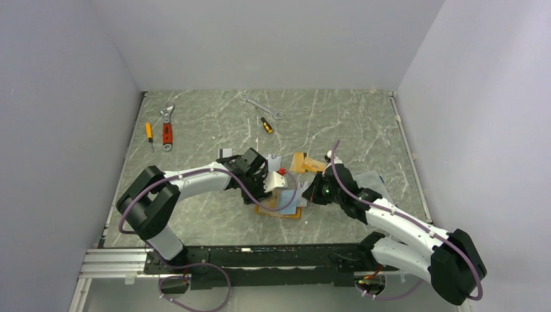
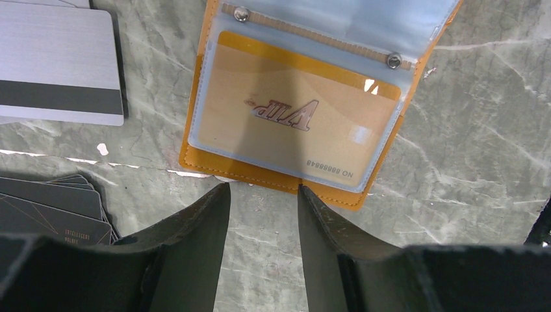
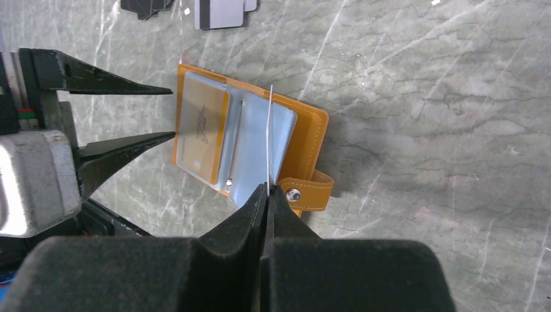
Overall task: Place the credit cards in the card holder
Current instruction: Insert the credit card into the card holder.
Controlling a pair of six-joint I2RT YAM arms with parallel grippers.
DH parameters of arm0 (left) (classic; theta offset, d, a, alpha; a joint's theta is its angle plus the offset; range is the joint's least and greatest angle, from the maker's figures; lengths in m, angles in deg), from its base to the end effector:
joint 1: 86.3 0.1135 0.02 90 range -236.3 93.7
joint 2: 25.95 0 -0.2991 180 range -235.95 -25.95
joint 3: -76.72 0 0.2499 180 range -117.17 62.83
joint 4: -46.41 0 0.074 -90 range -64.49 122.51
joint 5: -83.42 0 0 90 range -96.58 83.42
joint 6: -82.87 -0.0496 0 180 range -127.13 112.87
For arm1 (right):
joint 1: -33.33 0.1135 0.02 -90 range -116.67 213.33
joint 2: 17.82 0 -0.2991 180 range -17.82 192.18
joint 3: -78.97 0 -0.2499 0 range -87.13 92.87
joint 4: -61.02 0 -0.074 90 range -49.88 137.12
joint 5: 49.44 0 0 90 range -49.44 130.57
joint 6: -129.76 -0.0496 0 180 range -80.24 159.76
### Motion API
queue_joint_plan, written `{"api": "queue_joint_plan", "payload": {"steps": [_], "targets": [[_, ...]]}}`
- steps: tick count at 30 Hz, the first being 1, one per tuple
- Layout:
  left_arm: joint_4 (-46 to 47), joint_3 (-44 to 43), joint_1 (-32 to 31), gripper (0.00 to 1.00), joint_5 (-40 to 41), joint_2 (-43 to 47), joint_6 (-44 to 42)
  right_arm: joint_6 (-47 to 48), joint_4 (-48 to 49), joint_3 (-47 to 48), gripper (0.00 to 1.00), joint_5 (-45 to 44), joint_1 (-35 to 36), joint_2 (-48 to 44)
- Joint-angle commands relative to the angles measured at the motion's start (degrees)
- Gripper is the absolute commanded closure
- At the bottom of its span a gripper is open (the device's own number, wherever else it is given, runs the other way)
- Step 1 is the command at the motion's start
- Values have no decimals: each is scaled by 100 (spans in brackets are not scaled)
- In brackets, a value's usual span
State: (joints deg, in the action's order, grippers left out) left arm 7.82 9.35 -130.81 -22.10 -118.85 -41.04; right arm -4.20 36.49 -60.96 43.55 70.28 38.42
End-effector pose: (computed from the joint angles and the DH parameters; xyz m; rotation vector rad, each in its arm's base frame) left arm 0.2145 -0.2294 0.1949 1.7637 2.0286 -0.4216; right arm 0.1483 0.1147 0.2120 0.1185 2.4068 0.7653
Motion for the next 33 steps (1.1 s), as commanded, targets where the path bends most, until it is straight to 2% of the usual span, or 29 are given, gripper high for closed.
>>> {"api": "queue_joint_plan", "payload": {"steps": [1, 24, 33], "targets": [[13, -29, -31, 52, -3, -61, -144, -113, 379, -7, 100, 128, 32, -31], [-148, -53, -105, 58, -41, -160, -212, -496, 1313, -277, 100, 445, 190, 497], [-140, -49, -103, 58, -47, -140, -212, -122, 886, 28, 100, 573, 181, 706]]}}
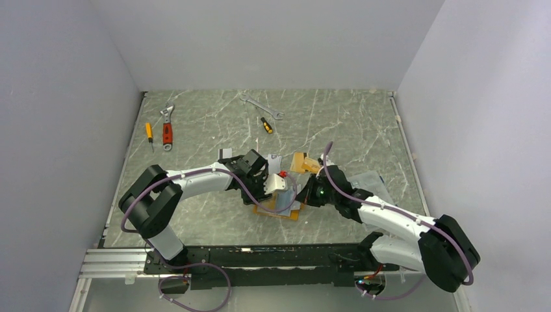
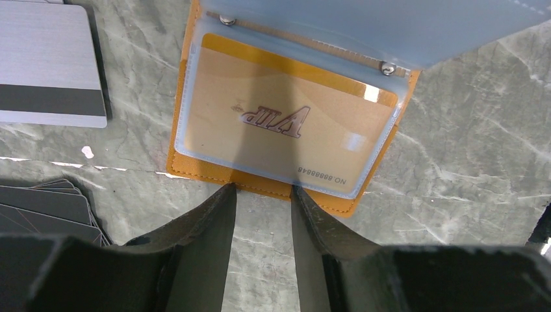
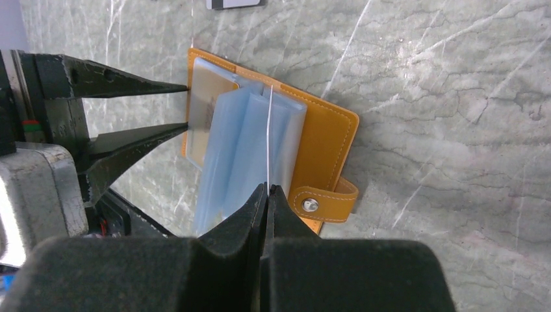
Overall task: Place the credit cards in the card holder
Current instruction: Insert the credit card into the card holder.
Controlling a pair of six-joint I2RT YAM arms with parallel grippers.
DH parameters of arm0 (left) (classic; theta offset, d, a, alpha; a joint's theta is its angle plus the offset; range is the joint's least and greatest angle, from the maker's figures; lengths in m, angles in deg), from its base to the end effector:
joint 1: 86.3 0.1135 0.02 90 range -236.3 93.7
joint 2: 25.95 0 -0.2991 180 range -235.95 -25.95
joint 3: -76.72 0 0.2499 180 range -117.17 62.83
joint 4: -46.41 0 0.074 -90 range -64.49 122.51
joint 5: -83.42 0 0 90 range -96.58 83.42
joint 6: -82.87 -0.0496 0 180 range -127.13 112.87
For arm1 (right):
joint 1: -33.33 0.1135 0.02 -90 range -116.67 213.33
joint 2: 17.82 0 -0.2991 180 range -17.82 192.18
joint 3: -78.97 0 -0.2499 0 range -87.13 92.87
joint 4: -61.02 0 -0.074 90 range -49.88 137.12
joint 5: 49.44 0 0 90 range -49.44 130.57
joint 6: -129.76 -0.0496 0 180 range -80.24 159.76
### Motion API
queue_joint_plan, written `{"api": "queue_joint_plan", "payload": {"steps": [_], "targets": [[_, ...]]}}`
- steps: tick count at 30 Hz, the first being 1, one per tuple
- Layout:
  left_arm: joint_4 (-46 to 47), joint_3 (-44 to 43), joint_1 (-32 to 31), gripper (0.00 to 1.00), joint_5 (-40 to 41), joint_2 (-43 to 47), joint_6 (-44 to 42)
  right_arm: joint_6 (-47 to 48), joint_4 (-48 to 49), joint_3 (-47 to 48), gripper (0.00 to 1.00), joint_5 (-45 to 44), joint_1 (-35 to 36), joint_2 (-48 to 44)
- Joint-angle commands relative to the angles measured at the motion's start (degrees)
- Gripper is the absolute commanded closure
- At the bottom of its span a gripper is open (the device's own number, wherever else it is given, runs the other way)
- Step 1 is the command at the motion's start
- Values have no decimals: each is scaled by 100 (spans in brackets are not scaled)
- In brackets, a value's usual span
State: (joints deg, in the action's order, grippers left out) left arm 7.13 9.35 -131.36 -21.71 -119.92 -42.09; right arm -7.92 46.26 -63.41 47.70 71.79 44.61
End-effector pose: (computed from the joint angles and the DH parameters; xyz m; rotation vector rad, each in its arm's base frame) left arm 0.2126 -0.2314 0.1887 1.8060 2.0316 -0.4106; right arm 0.1554 0.1313 0.1953 0.1242 2.4286 0.8924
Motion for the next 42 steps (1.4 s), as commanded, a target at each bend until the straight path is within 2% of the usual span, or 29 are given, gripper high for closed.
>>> {"api": "queue_joint_plan", "payload": {"steps": [1, 4, 9, 16, 42], "targets": [[-69, -48, -49, 58, -94, -33, -107, 349, -203, 345, 100, 227, 30, 143], [-55, -25, -47, 59, -103, -8, -107, 606, -706, 643, 100, 151, 29, 296], [-70, 0, -46, 59, -88, 36, -126, 730, -1382, 970, 100, -190, -1, -50], [-72, 51, -33, 60, -73, 79, -128, 834, -1862, 1496, 100, -143, -49, 33], [-176, -48, -36, 62, -138, 55, -134, 621, -1486, 905, 100, -308, -44, -82]]}}
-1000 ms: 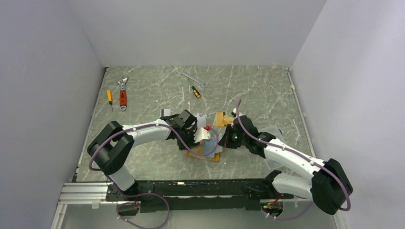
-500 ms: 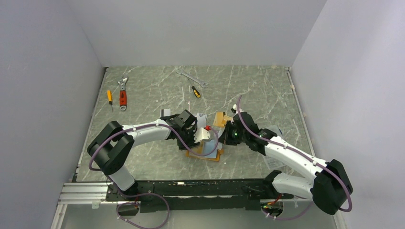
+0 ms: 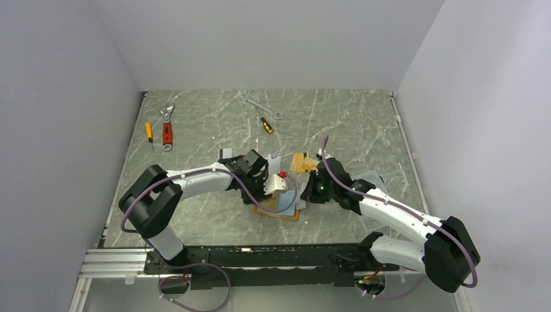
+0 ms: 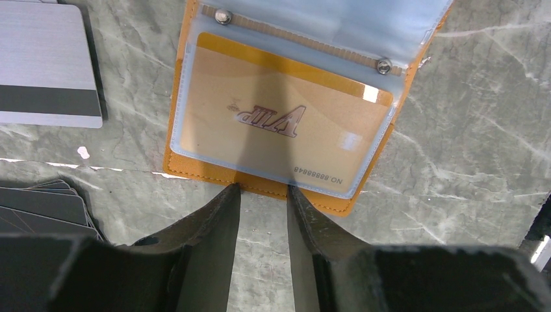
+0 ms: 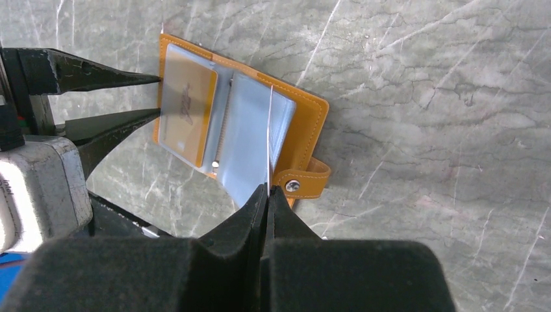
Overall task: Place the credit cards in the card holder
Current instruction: Insert the credit card into the card holder.
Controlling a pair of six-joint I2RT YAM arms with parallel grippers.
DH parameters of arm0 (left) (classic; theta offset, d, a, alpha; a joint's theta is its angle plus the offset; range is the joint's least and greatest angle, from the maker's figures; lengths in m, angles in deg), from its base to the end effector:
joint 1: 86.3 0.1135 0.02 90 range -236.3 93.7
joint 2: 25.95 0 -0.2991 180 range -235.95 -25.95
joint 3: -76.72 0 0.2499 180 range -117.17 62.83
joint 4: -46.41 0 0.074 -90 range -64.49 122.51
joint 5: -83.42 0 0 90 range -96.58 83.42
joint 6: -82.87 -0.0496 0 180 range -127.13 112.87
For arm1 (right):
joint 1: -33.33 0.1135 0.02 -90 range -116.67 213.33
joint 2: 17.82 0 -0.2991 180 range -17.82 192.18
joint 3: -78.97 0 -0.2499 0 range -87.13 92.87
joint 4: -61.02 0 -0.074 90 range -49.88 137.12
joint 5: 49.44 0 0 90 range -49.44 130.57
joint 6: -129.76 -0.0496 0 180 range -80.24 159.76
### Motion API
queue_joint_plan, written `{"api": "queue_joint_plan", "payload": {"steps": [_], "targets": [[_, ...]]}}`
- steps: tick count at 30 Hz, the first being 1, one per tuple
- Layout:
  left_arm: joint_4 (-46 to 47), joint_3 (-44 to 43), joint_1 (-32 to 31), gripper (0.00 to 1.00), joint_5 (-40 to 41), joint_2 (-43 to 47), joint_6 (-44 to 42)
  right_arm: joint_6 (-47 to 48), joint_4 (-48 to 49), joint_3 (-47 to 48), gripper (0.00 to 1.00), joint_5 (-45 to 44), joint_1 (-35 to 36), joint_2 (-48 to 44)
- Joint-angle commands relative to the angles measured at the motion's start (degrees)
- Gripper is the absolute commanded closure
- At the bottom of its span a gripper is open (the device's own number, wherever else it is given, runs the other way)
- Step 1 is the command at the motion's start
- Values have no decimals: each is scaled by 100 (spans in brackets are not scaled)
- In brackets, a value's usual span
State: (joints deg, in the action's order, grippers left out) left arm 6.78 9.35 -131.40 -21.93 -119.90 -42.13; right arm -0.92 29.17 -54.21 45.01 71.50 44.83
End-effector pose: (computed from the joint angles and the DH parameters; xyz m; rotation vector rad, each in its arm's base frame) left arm 0.2118 -0.2311 0.1886 1.8110 2.0344 -0.4160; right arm 0.1597 0.1304 0.2197 0.0174 2.5301 0.6978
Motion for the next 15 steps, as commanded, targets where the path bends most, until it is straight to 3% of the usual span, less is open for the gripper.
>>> {"api": "queue_joint_plan", "payload": {"steps": [1, 15], "targets": [[-138, -49, -29, 62, -117, 52, -129, -102, 282, -42, 100, 3, -12, -111], [-147, -13, -32, 64, -140, 78, -134, -278, 653, -209, 100, 274, -19, -43]]}}
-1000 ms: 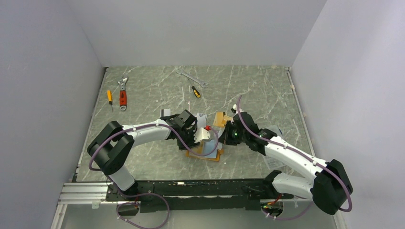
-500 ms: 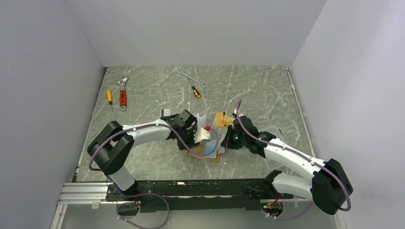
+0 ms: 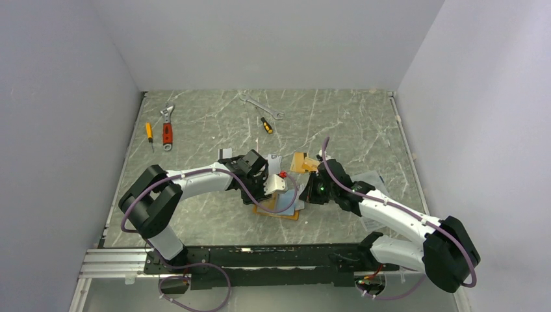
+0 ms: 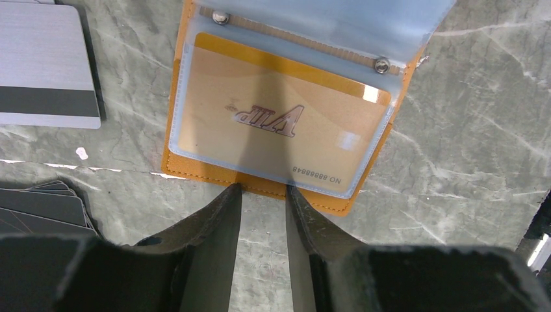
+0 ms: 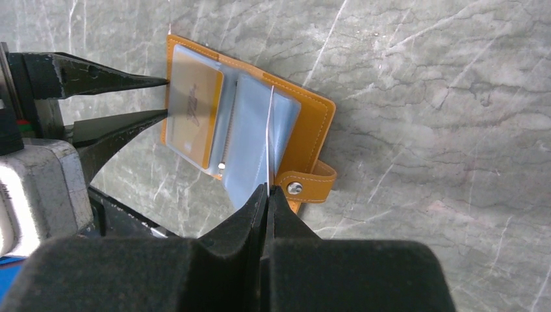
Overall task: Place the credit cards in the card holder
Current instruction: Insert the credit card into the card holder.
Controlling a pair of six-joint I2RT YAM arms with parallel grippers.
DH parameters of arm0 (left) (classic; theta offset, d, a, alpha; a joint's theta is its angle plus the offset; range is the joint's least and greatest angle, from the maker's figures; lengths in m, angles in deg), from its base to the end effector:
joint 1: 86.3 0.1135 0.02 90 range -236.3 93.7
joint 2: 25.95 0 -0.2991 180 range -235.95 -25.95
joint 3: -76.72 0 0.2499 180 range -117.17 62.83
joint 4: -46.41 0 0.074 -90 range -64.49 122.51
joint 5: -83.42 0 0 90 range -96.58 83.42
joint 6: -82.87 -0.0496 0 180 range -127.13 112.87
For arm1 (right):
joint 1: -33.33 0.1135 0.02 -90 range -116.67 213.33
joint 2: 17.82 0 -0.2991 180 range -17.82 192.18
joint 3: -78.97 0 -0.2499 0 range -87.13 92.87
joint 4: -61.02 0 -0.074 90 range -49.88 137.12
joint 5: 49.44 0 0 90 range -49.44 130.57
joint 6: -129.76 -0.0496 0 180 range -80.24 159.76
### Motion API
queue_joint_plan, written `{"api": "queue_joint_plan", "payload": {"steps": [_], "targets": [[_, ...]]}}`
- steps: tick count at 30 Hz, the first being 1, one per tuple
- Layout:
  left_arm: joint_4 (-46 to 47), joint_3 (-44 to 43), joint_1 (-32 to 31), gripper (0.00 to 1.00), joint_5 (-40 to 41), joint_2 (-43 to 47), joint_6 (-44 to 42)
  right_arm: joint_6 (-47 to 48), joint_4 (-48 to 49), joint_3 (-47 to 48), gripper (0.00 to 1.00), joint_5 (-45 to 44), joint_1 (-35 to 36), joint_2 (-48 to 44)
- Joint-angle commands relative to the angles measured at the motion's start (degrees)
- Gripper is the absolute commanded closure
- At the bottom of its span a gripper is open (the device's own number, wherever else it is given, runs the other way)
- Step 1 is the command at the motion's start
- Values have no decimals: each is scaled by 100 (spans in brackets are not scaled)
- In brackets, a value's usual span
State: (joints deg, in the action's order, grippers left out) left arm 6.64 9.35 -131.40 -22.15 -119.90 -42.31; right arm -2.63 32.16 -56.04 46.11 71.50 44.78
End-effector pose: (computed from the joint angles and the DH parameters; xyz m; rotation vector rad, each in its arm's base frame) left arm 0.2115 -0.2311 0.1885 1.8158 2.0324 -0.4204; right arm 0.1586 0.1308 0.2140 0.0441 2.5212 0.7440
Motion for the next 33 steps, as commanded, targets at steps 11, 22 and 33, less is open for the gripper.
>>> {"api": "queue_joint_plan", "payload": {"steps": [11, 22, 33], "targets": [[-160, -36, -27, 65, -135, 95, -107, -54, 328, 187, 100, 443, -21, 126], [-174, -39, -27, 66, -148, 122, -99, 664, -172, 719, 100, 720, -21, 581], [-289, -89, 62, 66, -321, 206, -90, 187, 863, 662, 100, 1724, -2, 1245]]}}
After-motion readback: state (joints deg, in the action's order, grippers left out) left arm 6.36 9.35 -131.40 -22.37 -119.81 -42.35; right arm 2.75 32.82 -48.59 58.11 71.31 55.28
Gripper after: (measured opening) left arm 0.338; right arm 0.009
